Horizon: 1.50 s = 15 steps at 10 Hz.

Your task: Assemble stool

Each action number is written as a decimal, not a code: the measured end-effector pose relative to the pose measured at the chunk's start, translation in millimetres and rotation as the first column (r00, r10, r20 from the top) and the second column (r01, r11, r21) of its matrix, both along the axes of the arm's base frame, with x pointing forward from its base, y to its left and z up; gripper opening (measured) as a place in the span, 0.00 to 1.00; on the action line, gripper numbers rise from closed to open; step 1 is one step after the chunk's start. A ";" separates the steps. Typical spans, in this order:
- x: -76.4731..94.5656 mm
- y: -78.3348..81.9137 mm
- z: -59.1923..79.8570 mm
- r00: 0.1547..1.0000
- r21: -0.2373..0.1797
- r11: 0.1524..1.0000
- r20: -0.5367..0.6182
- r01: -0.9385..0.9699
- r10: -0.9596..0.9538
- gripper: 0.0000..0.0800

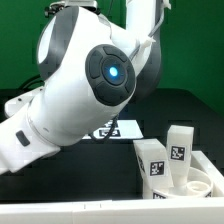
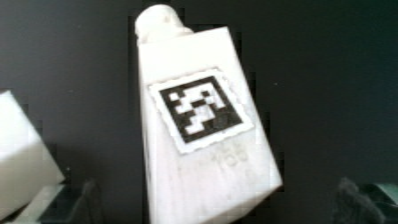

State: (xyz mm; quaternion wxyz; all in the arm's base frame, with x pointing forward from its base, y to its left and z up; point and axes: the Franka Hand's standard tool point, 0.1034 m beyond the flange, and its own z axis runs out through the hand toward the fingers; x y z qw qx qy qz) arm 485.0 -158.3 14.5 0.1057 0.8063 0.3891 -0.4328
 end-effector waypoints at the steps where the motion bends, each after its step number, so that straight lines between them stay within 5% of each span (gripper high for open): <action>1: -1.1 -0.9 -0.2 1.000 -0.004 1.000 0.002 0.004 -0.004 0.81; 5: -10.6 -0.1 -9.6 1.000 -0.006 1.000 0.015 0.008 -0.008 0.81; 6: -26.6 -0.9 -10.7 1.000 -0.001 1.000 0.009 0.016 -0.016 0.81; 15: -25.6 -1.2 -9.9 1.000 0.032 0.999 0.030 -0.005 0.004 0.81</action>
Offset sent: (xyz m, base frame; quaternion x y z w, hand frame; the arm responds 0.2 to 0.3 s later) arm -0.0023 -0.0046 -0.0013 -0.0282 0.0063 0.0032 0.9996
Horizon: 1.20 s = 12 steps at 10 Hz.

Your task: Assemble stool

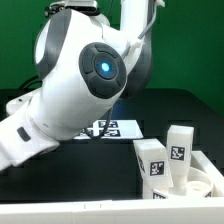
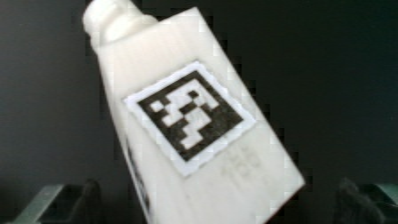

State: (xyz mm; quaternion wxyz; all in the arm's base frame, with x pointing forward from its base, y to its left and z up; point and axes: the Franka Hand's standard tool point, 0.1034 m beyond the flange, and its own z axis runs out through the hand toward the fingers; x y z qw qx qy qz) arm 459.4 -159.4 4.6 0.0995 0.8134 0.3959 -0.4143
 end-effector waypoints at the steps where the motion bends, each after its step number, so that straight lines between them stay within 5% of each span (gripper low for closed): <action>1: 0.8 0.3 -0.2 1.000 -0.003 1.000 0.006 -0.005 0.005 0.81; 4: 4.2 7.9 7.2 0.991 0.020 0.993 0.057 -0.119 0.117 0.81; 7: 0.6 22.3 -5.1 0.944 0.011 0.958 0.176 -0.286 0.279 0.81; 9: 2.6 14.8 -5.7 0.892 -0.018 0.913 0.203 -0.409 0.404 0.81; 12: 5.6 16.6 -6.0 0.884 -0.008 0.905 0.210 -0.426 0.418 0.81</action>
Offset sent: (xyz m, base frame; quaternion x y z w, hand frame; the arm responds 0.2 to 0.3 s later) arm -0.0148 -0.0029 0.0322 -0.1087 -0.0088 -0.0690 0.9916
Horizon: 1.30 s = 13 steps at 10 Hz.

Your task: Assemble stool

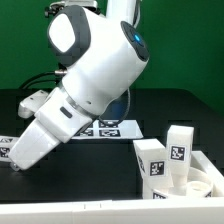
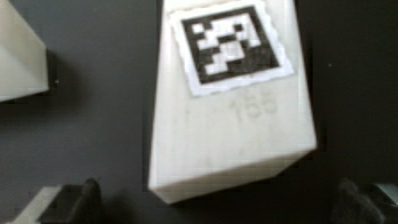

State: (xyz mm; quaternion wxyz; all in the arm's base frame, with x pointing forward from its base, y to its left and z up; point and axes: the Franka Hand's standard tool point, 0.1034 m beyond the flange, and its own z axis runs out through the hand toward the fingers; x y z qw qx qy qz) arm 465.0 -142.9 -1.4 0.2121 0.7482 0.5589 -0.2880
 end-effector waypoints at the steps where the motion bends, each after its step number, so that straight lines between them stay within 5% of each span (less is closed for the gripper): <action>1: 0.1 1.1 -0.1 1.000 0.000 1.000 0.000 -0.003 0.003 0.81; 4: -2.1 5.3 0.9 1.000 -0.022 1.000 -0.023 -0.011 0.011 0.81; 6: -11.0 9.5 2.7 0.995 -0.174 0.985 -0.090 0.020 -0.036 0.81; 7: -11.7 6.6 0.6 0.995 -0.207 0.978 -0.098 0.010 -0.031 0.81; 9: -52.9 -32.2 8.1 0.980 -0.310 0.950 -0.170 0.041 -0.098 0.81; 13: -44.1 -39.3 6.0 0.978 -0.299 0.954 -0.192 0.017 -0.078 0.81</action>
Offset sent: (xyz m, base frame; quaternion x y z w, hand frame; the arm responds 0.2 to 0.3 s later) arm -0.0006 0.0006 -0.0002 0.0010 -0.0039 -0.0129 0.9999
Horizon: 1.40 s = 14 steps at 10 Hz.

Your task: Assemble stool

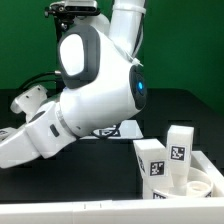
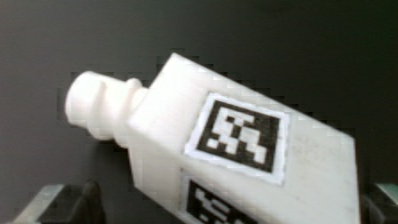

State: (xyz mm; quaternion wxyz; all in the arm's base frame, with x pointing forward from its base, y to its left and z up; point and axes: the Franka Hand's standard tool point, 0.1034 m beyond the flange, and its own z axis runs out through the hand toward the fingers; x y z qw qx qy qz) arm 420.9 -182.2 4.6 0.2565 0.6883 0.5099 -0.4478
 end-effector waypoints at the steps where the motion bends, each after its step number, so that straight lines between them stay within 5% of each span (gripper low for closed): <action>1: 0.5 1.7 -0.3 1.000 0.001 1.000 0.000 -0.003 0.003 0.81; 7: 43.5 -1.6 7.7 0.996 0.011 0.998 -0.058 -0.060 0.061 0.81; 9: 43.3 1.8 7.9 0.996 0.006 0.998 -0.062 -0.064 0.064 0.81; 11: 25.5 5.1 3.8 0.997 0.014 0.998 -0.060 -0.053 0.054 0.81; 14: 9.2 -9.7 1.1 0.995 0.037 0.998 -0.086 -0.042 0.045 0.81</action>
Offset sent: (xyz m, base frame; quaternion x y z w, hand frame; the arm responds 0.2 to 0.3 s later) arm 0.0259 -0.0002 -0.0005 0.0108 0.0003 -0.0325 0.9994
